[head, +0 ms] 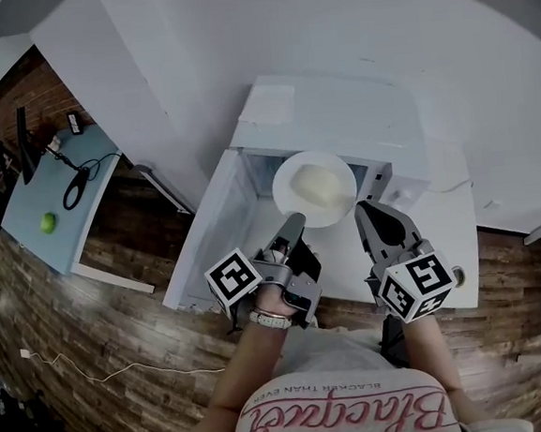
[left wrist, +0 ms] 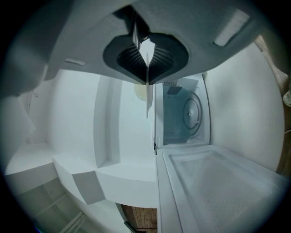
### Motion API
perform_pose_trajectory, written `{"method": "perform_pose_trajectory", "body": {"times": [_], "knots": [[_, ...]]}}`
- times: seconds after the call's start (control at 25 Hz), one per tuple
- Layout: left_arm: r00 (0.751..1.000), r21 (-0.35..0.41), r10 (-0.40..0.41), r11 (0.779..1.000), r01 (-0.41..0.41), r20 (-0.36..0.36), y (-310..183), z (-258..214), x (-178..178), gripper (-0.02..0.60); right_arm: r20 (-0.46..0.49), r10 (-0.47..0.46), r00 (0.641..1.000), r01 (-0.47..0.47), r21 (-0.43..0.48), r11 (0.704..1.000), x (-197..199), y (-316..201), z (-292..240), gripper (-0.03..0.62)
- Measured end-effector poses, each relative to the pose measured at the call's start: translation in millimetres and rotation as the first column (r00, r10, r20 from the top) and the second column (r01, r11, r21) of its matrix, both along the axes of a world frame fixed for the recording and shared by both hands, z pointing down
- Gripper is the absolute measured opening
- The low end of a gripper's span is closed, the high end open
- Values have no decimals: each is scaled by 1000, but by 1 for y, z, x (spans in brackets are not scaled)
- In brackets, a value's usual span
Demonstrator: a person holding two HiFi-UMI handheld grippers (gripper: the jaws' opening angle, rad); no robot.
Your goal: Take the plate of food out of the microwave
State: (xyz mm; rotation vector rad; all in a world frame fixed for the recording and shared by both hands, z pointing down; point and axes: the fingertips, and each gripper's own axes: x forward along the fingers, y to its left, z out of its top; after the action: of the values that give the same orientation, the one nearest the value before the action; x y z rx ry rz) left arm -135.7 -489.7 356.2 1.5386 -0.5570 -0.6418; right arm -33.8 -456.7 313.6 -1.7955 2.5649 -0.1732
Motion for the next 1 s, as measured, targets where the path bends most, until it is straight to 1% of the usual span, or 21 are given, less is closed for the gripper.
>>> {"method": "perform_pose_trajectory", "body": {"times": [0.12, 0.28, 0.56, 0.88, 1.0], "knots": [[1000, 2, 10, 1000, -10, 2, -8, -3, 7, 17, 17, 20, 1000, -20, 3, 1000, 8, -6, -3, 6], [1000, 6, 14, 1000, -14, -13, -17, -12, 15, 17, 32, 41, 999, -41, 14, 999, 18, -13, -11, 6], [999, 12, -13, 1000, 14, -44, -30, -24, 31, 17, 2, 43, 999, -43, 21, 999, 34, -26, -18, 6], [999, 36, -18, 999, 19, -34, -34, -30, 47, 17, -17, 55, 998, -54, 48, 997, 46, -29, -18, 6], [1000, 43, -26, 999, 26, -9, -36, -30, 51, 17, -19, 55, 998, -54, 53, 997, 49, -29, -19, 6]]}}
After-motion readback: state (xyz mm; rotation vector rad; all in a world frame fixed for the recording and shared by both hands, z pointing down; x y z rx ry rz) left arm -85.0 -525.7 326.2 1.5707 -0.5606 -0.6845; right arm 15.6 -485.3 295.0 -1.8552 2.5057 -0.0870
